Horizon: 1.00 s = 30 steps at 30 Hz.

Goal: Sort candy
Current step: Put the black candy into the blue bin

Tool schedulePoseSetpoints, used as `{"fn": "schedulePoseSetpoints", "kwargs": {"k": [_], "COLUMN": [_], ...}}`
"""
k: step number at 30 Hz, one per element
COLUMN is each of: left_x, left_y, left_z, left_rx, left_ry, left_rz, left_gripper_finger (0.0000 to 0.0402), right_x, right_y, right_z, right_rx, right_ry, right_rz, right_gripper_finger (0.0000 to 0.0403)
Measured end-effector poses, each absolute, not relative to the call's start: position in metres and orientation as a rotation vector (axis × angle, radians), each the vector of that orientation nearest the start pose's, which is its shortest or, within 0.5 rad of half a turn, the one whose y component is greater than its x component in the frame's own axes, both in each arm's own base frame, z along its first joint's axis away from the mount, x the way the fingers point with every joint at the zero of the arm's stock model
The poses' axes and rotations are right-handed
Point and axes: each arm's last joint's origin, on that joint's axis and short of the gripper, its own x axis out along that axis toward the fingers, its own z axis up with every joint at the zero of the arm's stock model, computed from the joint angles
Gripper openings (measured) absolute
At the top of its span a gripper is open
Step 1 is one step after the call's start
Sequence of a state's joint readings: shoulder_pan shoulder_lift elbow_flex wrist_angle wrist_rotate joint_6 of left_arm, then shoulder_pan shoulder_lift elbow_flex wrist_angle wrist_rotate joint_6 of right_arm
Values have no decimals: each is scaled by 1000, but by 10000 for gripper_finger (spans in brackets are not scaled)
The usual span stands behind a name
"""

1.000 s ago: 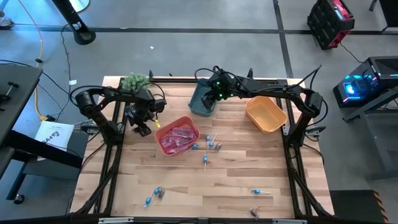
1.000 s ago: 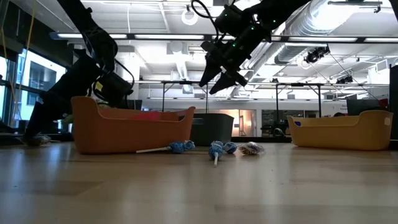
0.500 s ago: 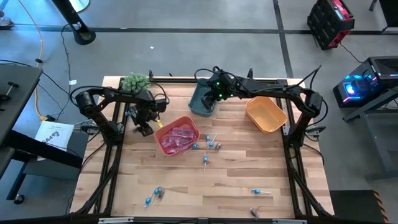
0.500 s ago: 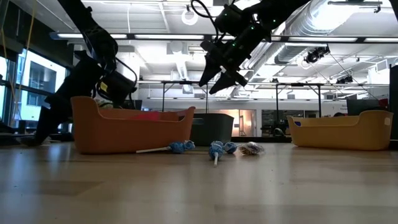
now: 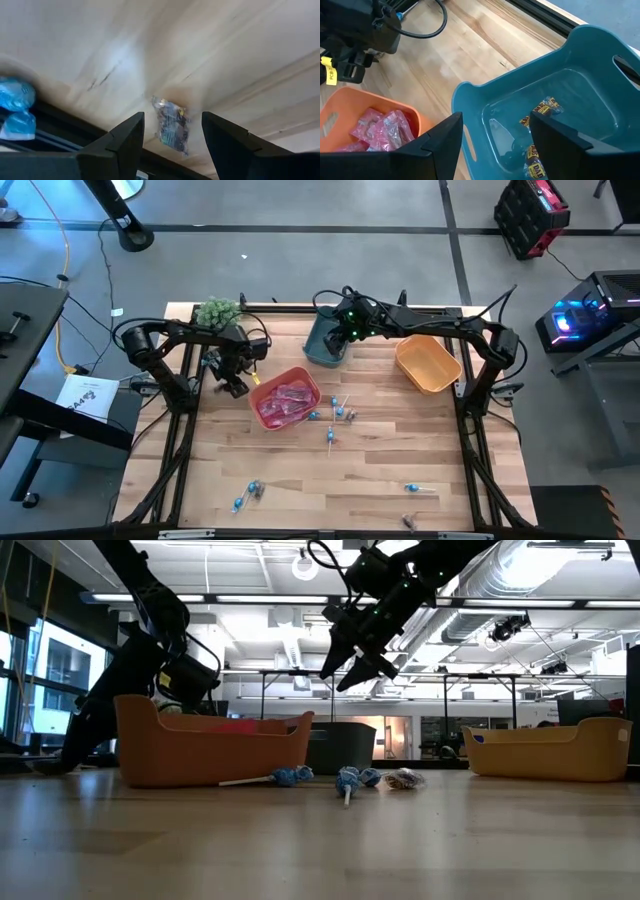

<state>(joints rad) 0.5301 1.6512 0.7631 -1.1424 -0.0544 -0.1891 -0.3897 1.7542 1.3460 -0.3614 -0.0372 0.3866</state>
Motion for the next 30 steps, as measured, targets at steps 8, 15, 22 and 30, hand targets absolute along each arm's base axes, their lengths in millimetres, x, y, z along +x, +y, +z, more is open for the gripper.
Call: {"fn": "schedulePoseSetpoints", "kwargs": {"k": [8, 15, 22, 30], "left_x": [160, 164, 160, 167], "left_y": [92, 95, 93, 97], "left_z": [117, 117, 114, 121], "left_rx": [-748, -766, -794, -770], "left_ry": [1983, 1961, 1960, 1911], "left_rz": [568, 642, 661, 670], "left_gripper_finger": [193, 193, 152, 38], "right_x": [358, 358, 358, 358], "right_y": [-146, -146, -146, -146], "right_z": [254, 254, 254, 254], "right_rx": [527, 527, 530, 527], "right_ry": [685, 685, 685, 686], "right_rz": [-479, -479, -479, -478], "right_gripper_finger": [225, 225, 225, 225]}}
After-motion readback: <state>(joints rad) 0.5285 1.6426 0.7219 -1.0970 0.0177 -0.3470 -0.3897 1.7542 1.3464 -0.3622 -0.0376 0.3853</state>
